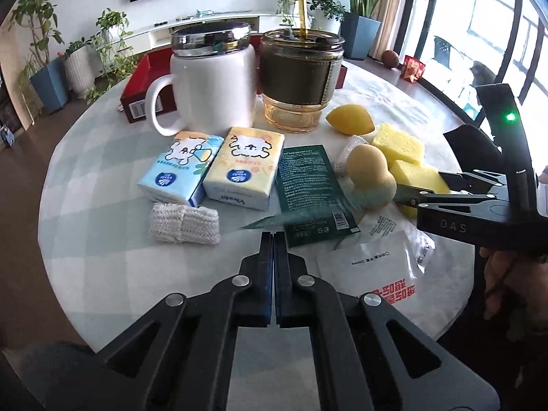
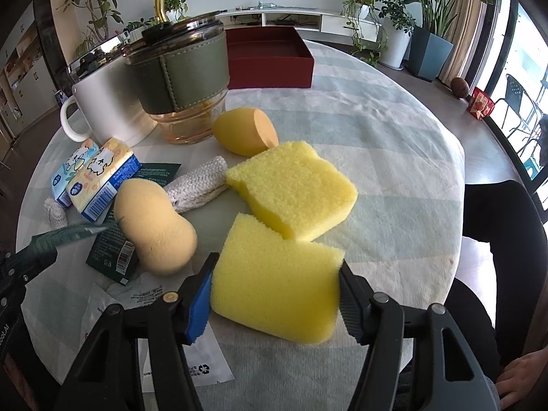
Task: Organize soft objects
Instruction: 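Grasp the green sachet with the left tool while the right tool holds the sponge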
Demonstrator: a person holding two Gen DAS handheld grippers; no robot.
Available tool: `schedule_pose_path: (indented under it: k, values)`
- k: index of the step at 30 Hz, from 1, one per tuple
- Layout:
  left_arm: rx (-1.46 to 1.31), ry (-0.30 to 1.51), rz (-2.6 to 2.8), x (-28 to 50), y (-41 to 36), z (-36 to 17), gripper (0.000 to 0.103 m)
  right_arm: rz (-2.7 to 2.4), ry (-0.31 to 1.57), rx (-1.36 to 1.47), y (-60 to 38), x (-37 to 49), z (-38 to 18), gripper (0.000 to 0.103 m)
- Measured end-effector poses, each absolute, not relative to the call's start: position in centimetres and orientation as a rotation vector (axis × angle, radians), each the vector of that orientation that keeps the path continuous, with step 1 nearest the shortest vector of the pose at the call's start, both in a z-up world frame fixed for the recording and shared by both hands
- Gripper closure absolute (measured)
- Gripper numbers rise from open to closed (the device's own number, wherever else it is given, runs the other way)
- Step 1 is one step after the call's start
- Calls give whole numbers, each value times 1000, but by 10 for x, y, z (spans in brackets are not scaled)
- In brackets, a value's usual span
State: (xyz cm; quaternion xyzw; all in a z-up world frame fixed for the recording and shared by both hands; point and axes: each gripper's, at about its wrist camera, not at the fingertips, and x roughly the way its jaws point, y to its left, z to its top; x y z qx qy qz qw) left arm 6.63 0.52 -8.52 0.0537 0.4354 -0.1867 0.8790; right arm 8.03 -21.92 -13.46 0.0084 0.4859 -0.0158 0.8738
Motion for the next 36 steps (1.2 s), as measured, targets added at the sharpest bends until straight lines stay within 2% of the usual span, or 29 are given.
schedule_pose_path:
  k: [5,8,10,11,12,13,14,20,23,28,29,32,36]
  values:
    - [154,901,-306,70,15,-91,102,-37,1015,5,-219,80,-135,39]
    - [167,870,-355,64,13,-86,98,-40,1017,9,-219,81,-135,38]
    - [252,845,-390,59,5,-84,85,-39,1018,9,-220,80,-135,38]
    - [310,826,-408,55,0,-83,70,-39,1018,10,-220,80,-135,38]
    - [354,816,-427,54,-4,-83,49,-38,1019,11,-220,80,-135,38]
    - [376,825,-464,55,-6,-83,37,-36,1020,12,-220,80,-135,38]
    - [374,854,-507,60,-7,-83,20,-35,1020,12,-220,81,-135,38]
    - [320,946,-594,78,-19,-76,19,-33,1021,16,-222,81,-136,37]
    - [332,966,-604,78,-35,-79,10,-32,1021,17,-222,81,-136,37]
    - [319,1028,-575,84,-47,-94,6,-29,1022,19,-223,82,-136,37]
    - [310,1063,-568,89,-47,-101,0,-29,1022,19,-224,82,-136,37]
    - [246,1114,-574,96,-43,-108,0,-30,1023,17,-224,83,-137,36]
    - [231,1096,-580,98,-46,-110,1,-30,1022,10,-222,83,-137,36]
